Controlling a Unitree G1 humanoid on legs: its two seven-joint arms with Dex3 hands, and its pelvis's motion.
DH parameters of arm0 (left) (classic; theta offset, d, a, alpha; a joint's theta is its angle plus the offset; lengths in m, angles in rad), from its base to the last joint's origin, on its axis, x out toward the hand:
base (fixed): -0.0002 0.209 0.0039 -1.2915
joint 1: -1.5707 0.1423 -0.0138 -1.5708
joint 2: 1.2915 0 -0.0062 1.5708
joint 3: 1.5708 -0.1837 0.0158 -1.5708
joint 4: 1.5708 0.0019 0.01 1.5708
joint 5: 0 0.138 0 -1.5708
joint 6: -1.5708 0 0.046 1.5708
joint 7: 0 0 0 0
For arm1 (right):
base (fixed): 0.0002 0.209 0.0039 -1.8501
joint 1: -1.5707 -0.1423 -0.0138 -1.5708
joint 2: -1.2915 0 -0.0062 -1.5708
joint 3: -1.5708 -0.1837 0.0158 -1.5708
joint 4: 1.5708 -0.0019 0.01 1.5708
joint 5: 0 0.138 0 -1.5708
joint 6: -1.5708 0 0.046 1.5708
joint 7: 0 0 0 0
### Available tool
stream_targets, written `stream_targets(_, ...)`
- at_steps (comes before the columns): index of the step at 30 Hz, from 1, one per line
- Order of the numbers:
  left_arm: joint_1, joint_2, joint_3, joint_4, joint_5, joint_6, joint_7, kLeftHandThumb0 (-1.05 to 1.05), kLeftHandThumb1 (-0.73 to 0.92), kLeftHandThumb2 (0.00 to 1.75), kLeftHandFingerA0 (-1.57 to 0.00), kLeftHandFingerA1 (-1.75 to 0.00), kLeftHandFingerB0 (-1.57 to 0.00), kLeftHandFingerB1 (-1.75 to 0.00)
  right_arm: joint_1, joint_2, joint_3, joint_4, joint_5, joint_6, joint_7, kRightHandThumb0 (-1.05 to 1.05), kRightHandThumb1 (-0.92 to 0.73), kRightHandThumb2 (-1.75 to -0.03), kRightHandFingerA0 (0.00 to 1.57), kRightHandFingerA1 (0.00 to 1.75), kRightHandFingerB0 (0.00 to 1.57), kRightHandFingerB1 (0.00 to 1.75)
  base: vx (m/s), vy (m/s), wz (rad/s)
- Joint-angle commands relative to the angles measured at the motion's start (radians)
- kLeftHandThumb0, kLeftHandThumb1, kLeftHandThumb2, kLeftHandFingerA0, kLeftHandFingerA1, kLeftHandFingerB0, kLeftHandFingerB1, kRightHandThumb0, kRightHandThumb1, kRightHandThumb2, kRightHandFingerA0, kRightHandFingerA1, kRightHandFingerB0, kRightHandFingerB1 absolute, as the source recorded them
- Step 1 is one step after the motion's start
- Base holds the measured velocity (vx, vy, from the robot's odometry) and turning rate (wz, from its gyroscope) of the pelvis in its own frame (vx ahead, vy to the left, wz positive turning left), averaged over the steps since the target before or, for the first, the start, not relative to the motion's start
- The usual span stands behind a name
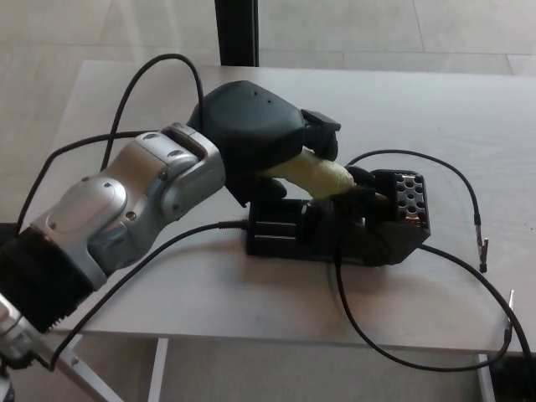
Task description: Use the left hand of the robot to grab the soldering gun kept on the middle of the table and pull it out of its base and keep it on the left side of the base
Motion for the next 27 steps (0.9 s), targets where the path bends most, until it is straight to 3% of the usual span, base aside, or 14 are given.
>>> stream_targets(1,0.099,0.035,-0.037,0.124,0.26,-0.188,0.487,-0.19,0.54,0.89,-0.94,-1.66,-0.86,-0.96,-0.014,0.022,-0.021,-0.022,0.024,-0.006,-0.014,-0.91,-0.27,-1.25,1.22,1.0,0.49,1.18,0.0,0.0,0.0)
stream_targets(2,0.101,0.036,-0.036,0.123,0.259,-0.185,0.482,-0.2,0.55,0.88,-0.93,-1.67,-0.86,-0.96,-0.016,0.023,-0.027,-0.022,0.03,-0.001,-0.016,-0.88,-0.25,-1.36,1.3,0.93,0.38,1.4,0.0,0.0,0.0)
stream_targets(4,0.107,0.041,-0.036,0.124,0.263,-0.182,0.487,-0.19,0.53,0.88,-0.93,-1.68,-0.88,-0.94,-0.017,0.025,-0.034,-0.024,0.037,0.004,-0.024,-0.93,-0.4,-1.38,1.31,0.95,0.54,1.21,0.0,0.0,0.0)
stream_targets(5,0.108,0.043,-0.033,0.125,0.257,-0.186,0.477,-0.18,0.52,0.88,-0.93,-1.7,-0.88,-0.95,-0.021,0.026,-0.04,-0.024,0.042,0.016,-0.037,-0.81,-0.21,-1.48,1.39,0.87,0.4,1.4,0.0,0.0,0.0)
stream_targets(6,0.112,0.055,-0.027,0.115,0.255,-0.191,0.469,-0.19,0.51,0.84,-0.94,-1.69,-0.87,-0.96,-0.03,0.027,-0.05,-0.02,0.05,0.035,-0.049,-0.74,-0.42,-1.42,1.32,0.97,0.61,1.21,0.0,0.0,0.0)
stream_targets(7,0.116,0.059,-0.012,0.116,0.229,-0.204,0.449,-0.17,0.52,0.85,-0.91,-1.72,-0.82,-1.15,-0.031,0.029,-0.051,-0.013,0.05,0.03,-0.05,-0.67,-0.41,-1.39,1.27,0.99,0.62,1.18,0.0,0.0,0.0)
stream_targets(11,0.127,0.098,0.03,0.095,0.206,-0.221,0.44,-0.16,0.53,0.89,-0.97,-1.65,-0.88,-1.06,-0.026,0.033,-0.053,-0.013,0.048,0.017,-0.043,-0.74,-0.42,-1.43,1.26,1.03,0.61,1.21,0.0,0.0,0.0)
stream_targets(12,0.131,0.117,0.046,0.088,0.198,-0.235,0.439,-0.14,0.5,0.95,-0.96,-1.63,-0.89,-1.09,-0.025,0.032,-0.045,-0.012,0.037,0.015,-0.048,-0.75,-0.16,-1.53,1.32,0.95,0.44,1.38,0.0,0.0,0.0)
stream_targets(13,0.136,0.13,0.058,0.078,0.195,-0.237,0.433,-0.14,0.49,0.98,-0.97,-1.62,-0.91,-1.09,-0.023,0.032,-0.043,-0.015,0.034,0.01,-0.048,-0.73,-0.37,-1.37,1.25,1.0,0.59,1.18,0.0,0.0,0.0)
stream_targets(15,0.139,0.142,0.072,0.078,0.192,-0.246,0.424,-0.12,0.41,0.98,-0.95,-1.65,-0.88,-1.22,-0.025,0.029,-0.048,-0.014,0.035,0.014,-0.044,-0.77,-0.38,-1.39,1.27,0.99,0.59,1.2,0.0,0.0,0.0)
stream_targets(17,0.163,0.178,0.115,0.072,0.147,-0.288,0.409,-0.19,0.48,0.95,-1.0,-1.41,-0.92,-0.9,-0.023,0.03,-0.05,-0.016,0.034,0.013,-0.049,-0.8,-0.18,-1.5,1.33,0.94,0.43,1.4,0.0,0.0,0.0)
stream_targets(21,0.205,0.228,0.177,0.043,0.152,-0.297,0.41,-0.16,0.53,0.95,-0.93,-1.68,-0.82,-1.33,-0.019,0.028,-0.053,-0.022,0.03,0.015,-0.047,-0.81,-0.18,-1.49,1.33,0.93,0.44,1.41,0.0,0.0,0.0)
stream_targets(23,0.226,0.305,0.231,0.039,0.162,-0.344,0.43,-0.09,0.52,0.91,-0.91,-1.69,-0.84,-1.43,-0.016,0.026,-0.049,-0.023,0.021,0.014,-0.046,-0.9,-0.37,-1.38,1.29,0.99,0.58,1.22,0.0,0.0,0.0)
stream_targets(27,0.232,0.362,0.299,0.021,0.101,-0.388,0.347,-0.07,0.51,0.98,-0.91,-1.66,-0.82,-1.39,-0.014,0.024,-0.047,-0.022,0.018,0.015,-0.048,-0.85,-0.38,-1.34,1.3,1.03,0.58,1.18,0.0,0.0,0.0)
